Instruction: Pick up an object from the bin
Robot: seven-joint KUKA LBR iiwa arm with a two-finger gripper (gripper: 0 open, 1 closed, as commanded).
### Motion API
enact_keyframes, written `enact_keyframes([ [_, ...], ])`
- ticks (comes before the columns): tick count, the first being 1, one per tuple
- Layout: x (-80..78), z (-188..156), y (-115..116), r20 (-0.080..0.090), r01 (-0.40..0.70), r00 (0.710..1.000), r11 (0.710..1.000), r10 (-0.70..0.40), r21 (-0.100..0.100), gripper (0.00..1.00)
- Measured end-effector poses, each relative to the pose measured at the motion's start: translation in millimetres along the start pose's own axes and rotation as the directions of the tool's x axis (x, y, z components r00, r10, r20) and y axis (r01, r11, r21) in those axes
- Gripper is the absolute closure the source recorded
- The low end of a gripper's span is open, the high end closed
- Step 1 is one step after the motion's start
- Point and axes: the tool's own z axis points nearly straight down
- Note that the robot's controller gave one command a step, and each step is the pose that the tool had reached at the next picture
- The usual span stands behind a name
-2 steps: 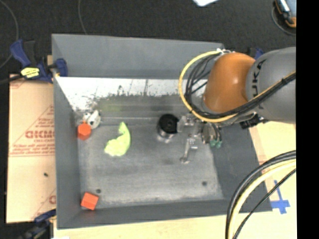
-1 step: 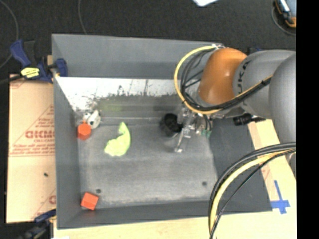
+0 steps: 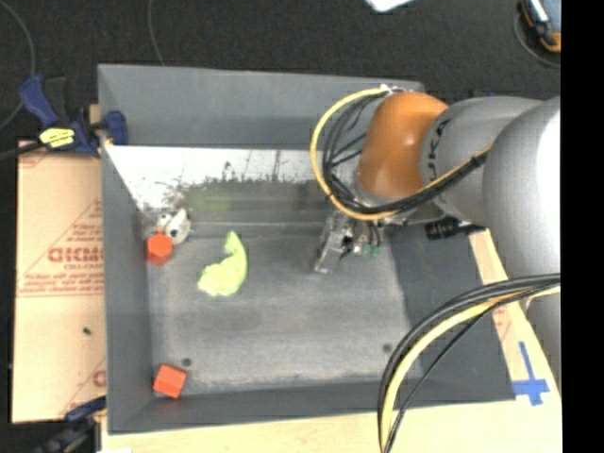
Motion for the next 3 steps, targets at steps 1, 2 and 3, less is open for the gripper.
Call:
enact_keyframes([
  [1, 0.0, 0.0, -0.2, 0.000, 0.001, 1.000, 1.000, -0.001, 0.001, 1.00],
  [2, -7.0, -85.0, -13.0, 0.013, -0.014, 1.000, 1.000, 0.014, -0.002, 1.00],
  [3, 4.4, -175.3, 29.1, 0.002, -0.033, 0.999, 0.999, 0.033, 0.000, 1.00],
])
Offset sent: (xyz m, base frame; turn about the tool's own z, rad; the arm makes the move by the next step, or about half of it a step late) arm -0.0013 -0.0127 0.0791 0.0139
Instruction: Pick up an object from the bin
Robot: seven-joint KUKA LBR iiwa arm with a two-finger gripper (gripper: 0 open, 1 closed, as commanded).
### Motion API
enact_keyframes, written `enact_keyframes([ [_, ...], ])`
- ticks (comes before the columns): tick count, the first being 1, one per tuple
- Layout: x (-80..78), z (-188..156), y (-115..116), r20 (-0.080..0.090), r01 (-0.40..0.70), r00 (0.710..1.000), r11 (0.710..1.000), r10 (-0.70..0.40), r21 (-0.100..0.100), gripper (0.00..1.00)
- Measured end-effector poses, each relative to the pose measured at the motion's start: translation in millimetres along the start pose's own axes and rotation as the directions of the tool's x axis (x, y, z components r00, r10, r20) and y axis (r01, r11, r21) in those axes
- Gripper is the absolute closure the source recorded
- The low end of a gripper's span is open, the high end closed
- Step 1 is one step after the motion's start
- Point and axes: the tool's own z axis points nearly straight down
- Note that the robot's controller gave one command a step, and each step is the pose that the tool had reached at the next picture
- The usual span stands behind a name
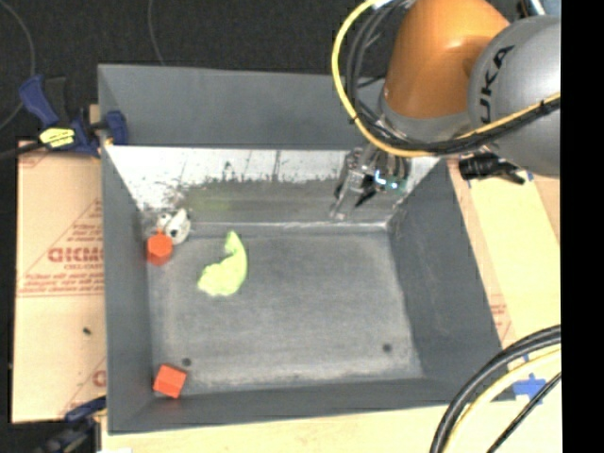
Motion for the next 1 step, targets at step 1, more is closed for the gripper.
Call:
enact_keyframes([
  [1, 1.0, -12.8, 4.1, 0.005, 0.001, 1.000, 1.000, -0.001, -0.003, 1.00],
])
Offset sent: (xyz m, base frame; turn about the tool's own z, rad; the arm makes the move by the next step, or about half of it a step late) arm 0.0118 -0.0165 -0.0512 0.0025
